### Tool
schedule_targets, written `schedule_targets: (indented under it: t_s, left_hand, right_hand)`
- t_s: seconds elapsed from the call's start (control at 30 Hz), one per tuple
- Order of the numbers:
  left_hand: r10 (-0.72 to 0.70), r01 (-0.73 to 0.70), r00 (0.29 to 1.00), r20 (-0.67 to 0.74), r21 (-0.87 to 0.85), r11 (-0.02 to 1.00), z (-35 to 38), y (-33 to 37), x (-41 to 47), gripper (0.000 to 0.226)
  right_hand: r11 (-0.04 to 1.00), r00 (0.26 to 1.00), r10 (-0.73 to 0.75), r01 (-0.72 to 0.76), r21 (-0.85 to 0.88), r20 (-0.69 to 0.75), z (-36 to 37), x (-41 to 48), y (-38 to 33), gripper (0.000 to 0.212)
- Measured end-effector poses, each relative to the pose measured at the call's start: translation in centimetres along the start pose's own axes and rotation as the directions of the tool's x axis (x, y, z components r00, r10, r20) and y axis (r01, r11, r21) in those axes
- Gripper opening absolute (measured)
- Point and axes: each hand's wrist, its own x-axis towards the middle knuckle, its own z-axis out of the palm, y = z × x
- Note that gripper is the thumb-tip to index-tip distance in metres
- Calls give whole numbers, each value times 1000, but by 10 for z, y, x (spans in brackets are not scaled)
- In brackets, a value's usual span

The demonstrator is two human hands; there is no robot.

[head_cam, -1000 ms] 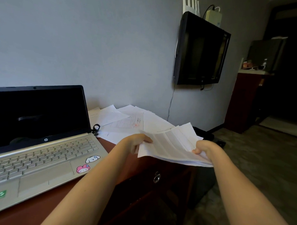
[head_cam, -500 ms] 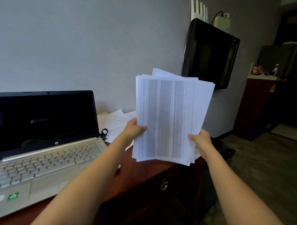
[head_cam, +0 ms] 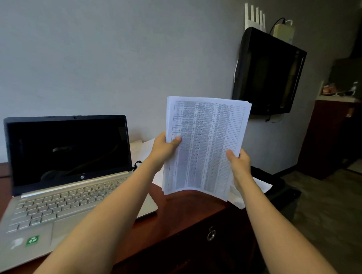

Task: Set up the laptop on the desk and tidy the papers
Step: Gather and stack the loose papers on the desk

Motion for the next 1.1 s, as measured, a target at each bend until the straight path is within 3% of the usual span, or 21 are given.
schedule_targets:
  t_s: [0.1,0.17,0.37,0.57,0.77,0.9,1.03,1.1]
  left_hand:
    - [27,-28,999,-46,-28,999,-2,8,3,34]
    - [47,-48,997,-65,-21,999,-3,9,4,37]
    - [-2,-1,995,96,31,1000,-7,1,2,40]
    - [-78,71,993,85,82,994,-3,-9,-7,29]
    - [-104,105,989,-108,2,995,-5,-4,-8,26]
    - [-121,91,968,-218,-143,986,-19,6,-14,24]
    - [-172,102,938,-300,-234,967,-38,12,-21,27]
    - [-210,107,910,-357,-287,952,-48,13,-23,31]
  right_hand:
    - [999,1000,1,-1,40,-4,3,4,-3,19]
    - [998,1000,-3,3,56,-2,5,5,-2,26]
    - [997,1000,9,-9,74,0,9,4,3,29]
    - [998,999,29,-30,54,23,9,2,10,33]
    - [1000,1000,-7,7,-2,16,13,4,5,26]
    - [997,1000,5,-3,-83,28,21,2,10,17]
    - [986,988,19,-45,-162,-154,34,-3,20,46]
    - [987,975,96,-119,-106,-201,42,-5,24,58]
